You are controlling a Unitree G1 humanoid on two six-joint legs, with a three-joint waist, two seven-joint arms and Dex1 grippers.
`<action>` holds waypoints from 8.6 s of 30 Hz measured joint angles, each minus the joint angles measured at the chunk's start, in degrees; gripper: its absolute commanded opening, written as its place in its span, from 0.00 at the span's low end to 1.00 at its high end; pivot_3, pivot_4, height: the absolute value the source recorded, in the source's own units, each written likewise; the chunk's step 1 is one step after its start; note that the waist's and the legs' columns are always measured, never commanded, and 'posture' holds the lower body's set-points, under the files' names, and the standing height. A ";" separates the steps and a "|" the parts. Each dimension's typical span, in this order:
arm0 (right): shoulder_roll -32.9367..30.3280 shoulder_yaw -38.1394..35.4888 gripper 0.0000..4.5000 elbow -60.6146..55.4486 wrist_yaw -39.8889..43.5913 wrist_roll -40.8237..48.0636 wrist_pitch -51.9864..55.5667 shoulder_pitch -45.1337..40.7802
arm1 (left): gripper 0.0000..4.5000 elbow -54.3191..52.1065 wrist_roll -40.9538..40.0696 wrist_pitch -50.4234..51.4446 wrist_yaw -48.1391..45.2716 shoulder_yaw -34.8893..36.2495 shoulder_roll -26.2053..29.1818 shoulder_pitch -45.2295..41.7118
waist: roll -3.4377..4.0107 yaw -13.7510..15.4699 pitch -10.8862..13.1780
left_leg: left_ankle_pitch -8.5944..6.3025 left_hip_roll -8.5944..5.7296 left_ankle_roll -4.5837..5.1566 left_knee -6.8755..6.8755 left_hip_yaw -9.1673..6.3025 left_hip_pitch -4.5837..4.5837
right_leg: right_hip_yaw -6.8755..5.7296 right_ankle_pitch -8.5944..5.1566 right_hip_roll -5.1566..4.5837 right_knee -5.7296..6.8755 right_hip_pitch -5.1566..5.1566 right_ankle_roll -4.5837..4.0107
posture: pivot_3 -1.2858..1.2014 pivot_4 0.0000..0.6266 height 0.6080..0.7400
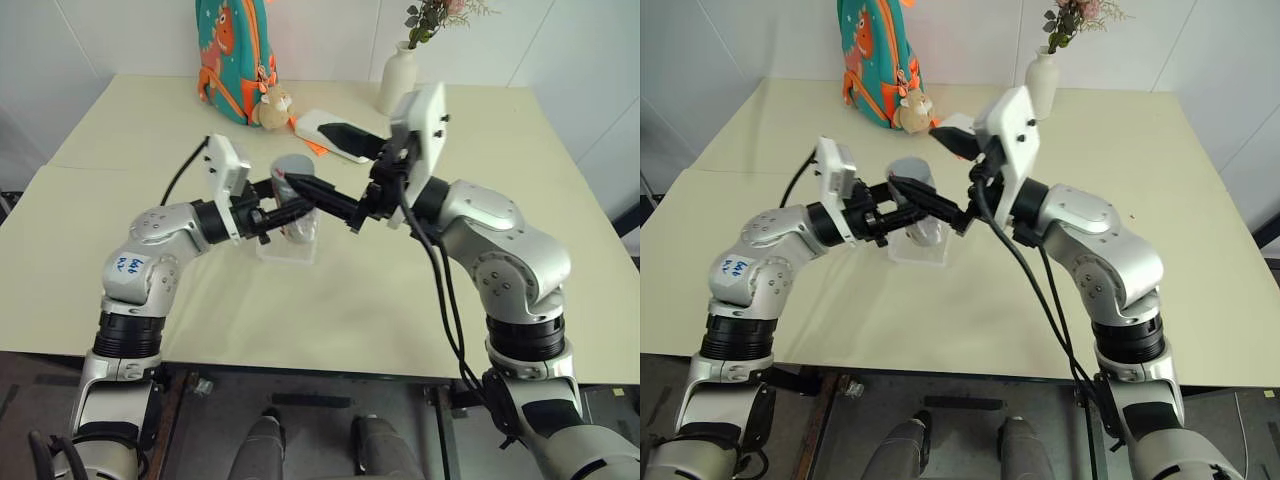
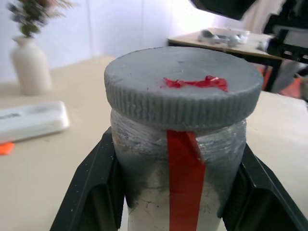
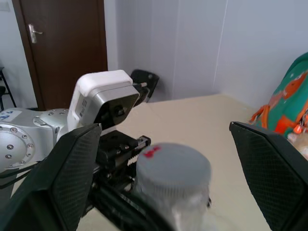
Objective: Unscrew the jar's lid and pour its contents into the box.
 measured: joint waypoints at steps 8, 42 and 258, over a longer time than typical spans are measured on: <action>1.54 2.07 1.00 1.38 -2.03 -2.55 2.58 -0.61 | 0.45 0.12 1.27 -0.03 -1.61 -1.37 -2.10 -1.84 | 0.00 -0.15 0.00 | 0.00 0.01 0.00 -0.10 0.02 -0.04 | 0.00 -0.04 0.00 0.00 -0.11 -0.04 | 0.52 0.24 1.00; -8.24 0.30 0.57 6.53 20.25 3.81 1.96 -2.79 | 0.45 4.57 -0.14 -1.55 -17.63 -1.61 -1.55 -4.13 | 0.02 -0.09 0.02 | -0.01 0.00 0.01 -0.10 0.05 -0.08 | -0.03 -0.04 0.00 -0.14 -0.07 -0.04 | 0.52 0.24 1.00; -1.48 1.16 1.00 18.97 22.81 1.31 2.22 -10.86 | 0.45 13.37 2.04 -9.23 -23.29 3.24 0.25 -5.45 | 0.04 -1.42 0.03 | 0.12 0.05 -0.16 -0.05 0.05 -0.45 | 0.08 -0.13 0.06 0.52 -0.75 -0.08 | 0.52 0.24 1.00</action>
